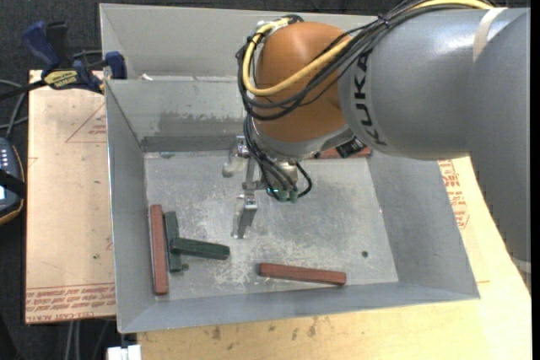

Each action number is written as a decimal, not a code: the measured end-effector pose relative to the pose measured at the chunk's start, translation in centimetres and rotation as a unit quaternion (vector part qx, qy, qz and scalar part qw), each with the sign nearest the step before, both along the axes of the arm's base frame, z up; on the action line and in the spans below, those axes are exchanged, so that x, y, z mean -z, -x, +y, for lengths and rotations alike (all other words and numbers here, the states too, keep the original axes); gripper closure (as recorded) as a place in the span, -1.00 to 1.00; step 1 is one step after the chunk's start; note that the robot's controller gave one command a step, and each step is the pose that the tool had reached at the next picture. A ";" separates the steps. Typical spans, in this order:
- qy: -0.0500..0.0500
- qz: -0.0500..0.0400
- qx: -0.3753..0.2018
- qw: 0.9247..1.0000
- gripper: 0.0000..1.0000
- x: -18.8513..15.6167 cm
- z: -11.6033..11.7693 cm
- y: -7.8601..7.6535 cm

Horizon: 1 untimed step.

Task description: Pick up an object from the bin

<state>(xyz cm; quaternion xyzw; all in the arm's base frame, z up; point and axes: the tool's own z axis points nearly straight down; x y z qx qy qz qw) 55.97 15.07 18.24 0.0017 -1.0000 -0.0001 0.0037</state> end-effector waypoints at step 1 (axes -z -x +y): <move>-0.001 -0.004 0.002 1.000 -1.00 -0.5 -0.1 -0.2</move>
Offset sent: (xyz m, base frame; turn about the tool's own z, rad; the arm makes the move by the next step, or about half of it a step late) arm -0.0243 -0.0064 -0.1030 -0.0027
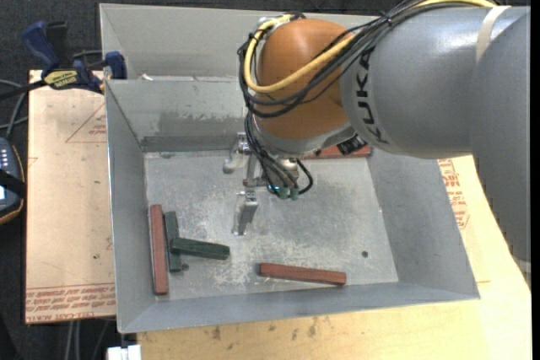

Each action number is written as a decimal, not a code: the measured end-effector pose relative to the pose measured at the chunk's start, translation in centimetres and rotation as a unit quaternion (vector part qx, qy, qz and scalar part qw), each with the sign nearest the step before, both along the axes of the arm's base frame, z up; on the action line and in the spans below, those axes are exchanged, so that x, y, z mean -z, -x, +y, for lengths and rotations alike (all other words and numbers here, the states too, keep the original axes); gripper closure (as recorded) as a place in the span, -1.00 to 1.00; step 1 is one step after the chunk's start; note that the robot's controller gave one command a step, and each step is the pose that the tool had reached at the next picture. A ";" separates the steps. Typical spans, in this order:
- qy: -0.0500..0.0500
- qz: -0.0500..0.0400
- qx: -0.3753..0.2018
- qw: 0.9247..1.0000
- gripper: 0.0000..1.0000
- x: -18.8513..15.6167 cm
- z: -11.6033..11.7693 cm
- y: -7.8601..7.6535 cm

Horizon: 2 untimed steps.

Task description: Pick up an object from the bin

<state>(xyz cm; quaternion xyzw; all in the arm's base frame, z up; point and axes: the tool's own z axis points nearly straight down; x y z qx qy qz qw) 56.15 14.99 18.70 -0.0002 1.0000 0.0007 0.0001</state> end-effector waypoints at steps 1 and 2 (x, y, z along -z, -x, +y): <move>-0.001 -0.005 -0.002 1.000 1.00 10.0 -0.5 2.1; -0.001 -0.002 -0.002 1.000 -1.00 10.6 -0.5 2.5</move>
Offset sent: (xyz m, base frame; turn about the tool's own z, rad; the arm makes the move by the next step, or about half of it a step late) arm 0.0000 0.0000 0.0000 0.0000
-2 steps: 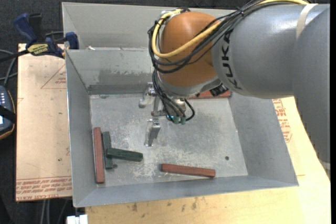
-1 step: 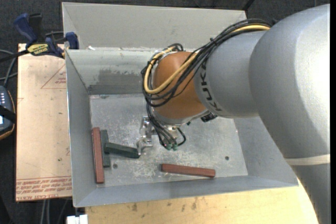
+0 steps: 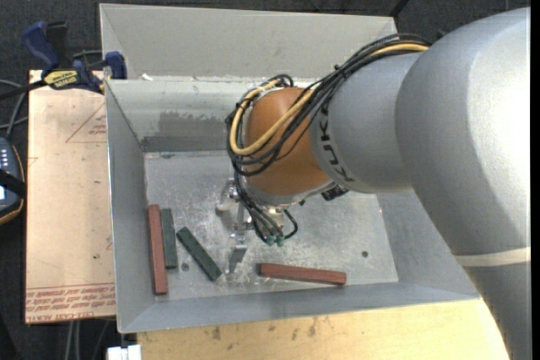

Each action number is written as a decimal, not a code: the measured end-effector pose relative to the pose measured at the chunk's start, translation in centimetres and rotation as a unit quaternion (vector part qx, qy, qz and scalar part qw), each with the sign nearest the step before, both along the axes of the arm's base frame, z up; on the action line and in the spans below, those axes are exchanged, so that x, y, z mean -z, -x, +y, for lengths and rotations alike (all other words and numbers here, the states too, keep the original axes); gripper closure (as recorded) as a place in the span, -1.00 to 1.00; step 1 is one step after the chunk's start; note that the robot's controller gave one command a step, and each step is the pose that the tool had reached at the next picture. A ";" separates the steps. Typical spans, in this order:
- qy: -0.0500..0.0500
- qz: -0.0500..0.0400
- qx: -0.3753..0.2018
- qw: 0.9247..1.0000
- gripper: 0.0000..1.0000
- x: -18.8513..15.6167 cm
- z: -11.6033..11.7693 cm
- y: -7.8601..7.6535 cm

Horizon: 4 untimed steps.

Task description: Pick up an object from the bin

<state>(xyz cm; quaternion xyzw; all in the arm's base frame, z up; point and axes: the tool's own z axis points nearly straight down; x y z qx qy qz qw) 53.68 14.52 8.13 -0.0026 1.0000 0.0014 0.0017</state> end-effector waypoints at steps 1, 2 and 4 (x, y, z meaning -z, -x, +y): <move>0.000 0.000 0.000 1.000 -1.00 0.0 0.0 0.0; -0.001 0.013 0.032 0.999 1.00 0.8 8.1 3.8; 0.002 0.005 0.038 0.999 1.00 -4.7 7.3 4.2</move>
Offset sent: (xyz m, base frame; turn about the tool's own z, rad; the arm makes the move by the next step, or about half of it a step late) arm -0.0330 0.0737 -0.0113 0.0711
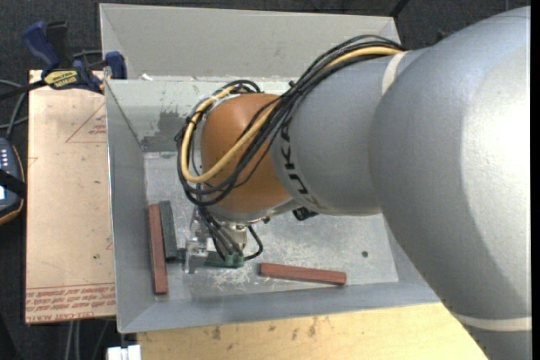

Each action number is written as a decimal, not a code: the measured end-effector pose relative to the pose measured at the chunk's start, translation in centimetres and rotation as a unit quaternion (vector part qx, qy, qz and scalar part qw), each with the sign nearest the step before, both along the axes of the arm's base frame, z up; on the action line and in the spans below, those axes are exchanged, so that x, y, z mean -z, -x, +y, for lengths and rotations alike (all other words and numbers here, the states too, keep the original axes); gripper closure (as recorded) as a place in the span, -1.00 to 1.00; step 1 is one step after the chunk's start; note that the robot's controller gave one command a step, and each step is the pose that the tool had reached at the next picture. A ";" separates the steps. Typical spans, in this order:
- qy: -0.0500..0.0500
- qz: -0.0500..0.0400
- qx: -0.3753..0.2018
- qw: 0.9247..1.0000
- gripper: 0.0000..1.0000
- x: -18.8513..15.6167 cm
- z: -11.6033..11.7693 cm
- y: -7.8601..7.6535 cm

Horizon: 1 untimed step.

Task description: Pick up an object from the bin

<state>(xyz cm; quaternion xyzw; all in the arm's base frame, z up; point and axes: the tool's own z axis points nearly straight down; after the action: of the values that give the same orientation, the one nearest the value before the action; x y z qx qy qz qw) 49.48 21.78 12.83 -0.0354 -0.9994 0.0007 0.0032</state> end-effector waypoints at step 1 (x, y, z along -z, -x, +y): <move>-0.002 -0.006 0.002 1.000 1.00 -2.6 -0.9 -0.7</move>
Offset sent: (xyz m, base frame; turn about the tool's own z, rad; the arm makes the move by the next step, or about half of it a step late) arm -0.0044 -0.0157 0.1011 0.0234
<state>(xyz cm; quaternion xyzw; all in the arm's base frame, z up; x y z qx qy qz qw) 50.15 20.89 15.46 -0.0371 -0.9993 -0.0016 -0.0028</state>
